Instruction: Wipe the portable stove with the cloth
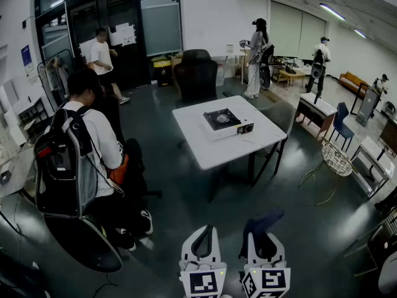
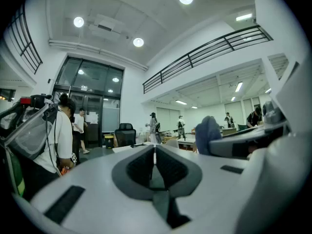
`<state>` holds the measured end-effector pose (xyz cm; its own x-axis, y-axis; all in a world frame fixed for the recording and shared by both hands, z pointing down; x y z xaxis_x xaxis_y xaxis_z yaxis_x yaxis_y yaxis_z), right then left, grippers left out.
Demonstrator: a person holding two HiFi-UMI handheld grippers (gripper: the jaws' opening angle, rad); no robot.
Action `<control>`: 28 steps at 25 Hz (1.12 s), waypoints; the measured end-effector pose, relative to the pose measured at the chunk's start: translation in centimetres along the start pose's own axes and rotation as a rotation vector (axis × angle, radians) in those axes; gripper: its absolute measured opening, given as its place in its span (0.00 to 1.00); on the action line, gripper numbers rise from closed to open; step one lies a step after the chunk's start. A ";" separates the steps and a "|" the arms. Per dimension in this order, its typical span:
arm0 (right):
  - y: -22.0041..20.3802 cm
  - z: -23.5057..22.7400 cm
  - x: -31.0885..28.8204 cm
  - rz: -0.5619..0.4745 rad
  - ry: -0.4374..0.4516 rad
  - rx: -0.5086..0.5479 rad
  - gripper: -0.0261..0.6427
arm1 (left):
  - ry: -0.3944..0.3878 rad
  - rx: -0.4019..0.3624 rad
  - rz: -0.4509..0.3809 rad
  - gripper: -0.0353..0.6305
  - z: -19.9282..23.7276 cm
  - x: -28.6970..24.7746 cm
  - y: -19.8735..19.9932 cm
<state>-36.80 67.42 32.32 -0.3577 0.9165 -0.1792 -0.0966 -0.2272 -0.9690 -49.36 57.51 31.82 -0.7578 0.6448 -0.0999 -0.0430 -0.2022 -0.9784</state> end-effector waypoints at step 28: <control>-0.2 2.2 -7.0 0.024 -0.055 -0.040 0.20 | -0.050 0.012 0.020 0.09 5.6 -5.9 -0.1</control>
<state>-36.31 60.32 34.09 -0.4103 0.8912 -0.1936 -0.0506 -0.2343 -0.9709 -48.56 49.56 33.48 -0.7899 0.6033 -0.1103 -0.0351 -0.2240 -0.9740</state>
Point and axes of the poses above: the fingertips, and each gripper's own axes: x backward along the fingers, z to its left, y out of its top, the point moved 8 cm from there along x, backward along the fingers, and after that the axes turned 14 degrees about x, right-handed, at the moved point
